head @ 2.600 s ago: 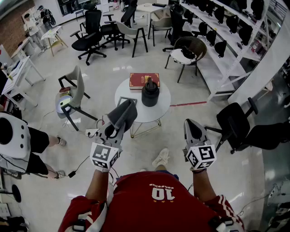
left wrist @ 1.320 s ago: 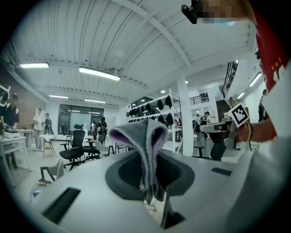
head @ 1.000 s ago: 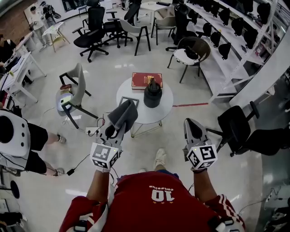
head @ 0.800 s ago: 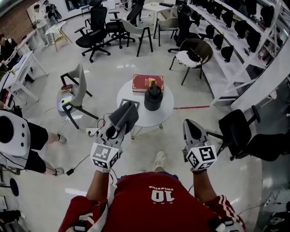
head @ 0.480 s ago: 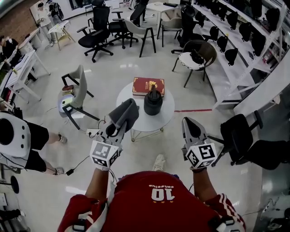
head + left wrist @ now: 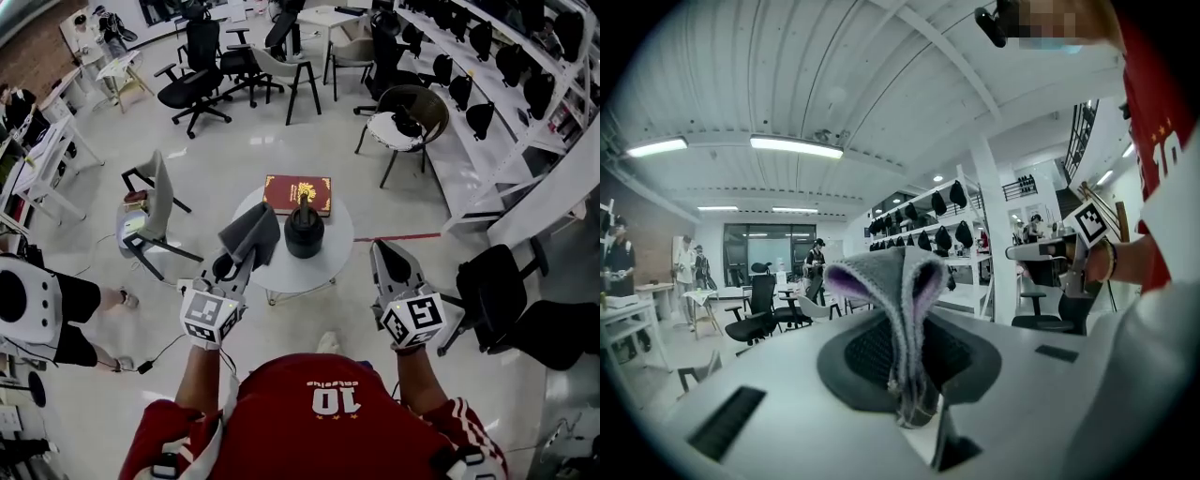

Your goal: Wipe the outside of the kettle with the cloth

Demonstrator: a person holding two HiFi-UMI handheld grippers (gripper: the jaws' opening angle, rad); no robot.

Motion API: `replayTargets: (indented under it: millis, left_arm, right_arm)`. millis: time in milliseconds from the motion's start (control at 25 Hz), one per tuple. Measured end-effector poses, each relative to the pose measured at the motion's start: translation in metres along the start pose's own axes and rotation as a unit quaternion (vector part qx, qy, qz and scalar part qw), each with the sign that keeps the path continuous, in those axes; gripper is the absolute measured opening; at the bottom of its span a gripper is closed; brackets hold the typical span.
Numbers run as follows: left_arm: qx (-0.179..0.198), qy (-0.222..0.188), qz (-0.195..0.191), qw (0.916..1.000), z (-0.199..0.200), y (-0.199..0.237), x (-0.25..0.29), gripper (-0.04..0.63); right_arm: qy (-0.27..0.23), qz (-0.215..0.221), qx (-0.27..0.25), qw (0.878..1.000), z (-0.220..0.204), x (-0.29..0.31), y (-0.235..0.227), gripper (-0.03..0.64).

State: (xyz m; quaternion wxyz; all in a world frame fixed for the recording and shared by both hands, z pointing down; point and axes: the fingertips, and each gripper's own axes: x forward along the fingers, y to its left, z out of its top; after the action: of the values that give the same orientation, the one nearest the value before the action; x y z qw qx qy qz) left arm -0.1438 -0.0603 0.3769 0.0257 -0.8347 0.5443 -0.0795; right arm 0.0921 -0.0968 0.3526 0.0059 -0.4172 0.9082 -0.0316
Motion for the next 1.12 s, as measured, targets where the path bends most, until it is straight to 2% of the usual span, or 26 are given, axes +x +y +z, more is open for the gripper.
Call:
replayTargets:
  millis: [640,880,1120]
  left_arm:
    - [0.021,0.029,0.022,0.9991,0.002,0.000,0.074,0.049]
    - [0.027,0.037,0.010,0.9989,0.000,0.004,0.085,0.049]
    - [0.017,0.037,-0.009,0.9991,-0.010,0.035,0.097,0.049]
  right_arm:
    - [0.009,0.032,0.025,0.999,-0.007,0.036,-0.061,0.017]
    - [0.010,0.027,0.036,0.999,-0.010,0.044,-0.060,0.017]
    - [0.019,0.012,0.030,0.999,-0.008,0.067,-0.046,0.017]
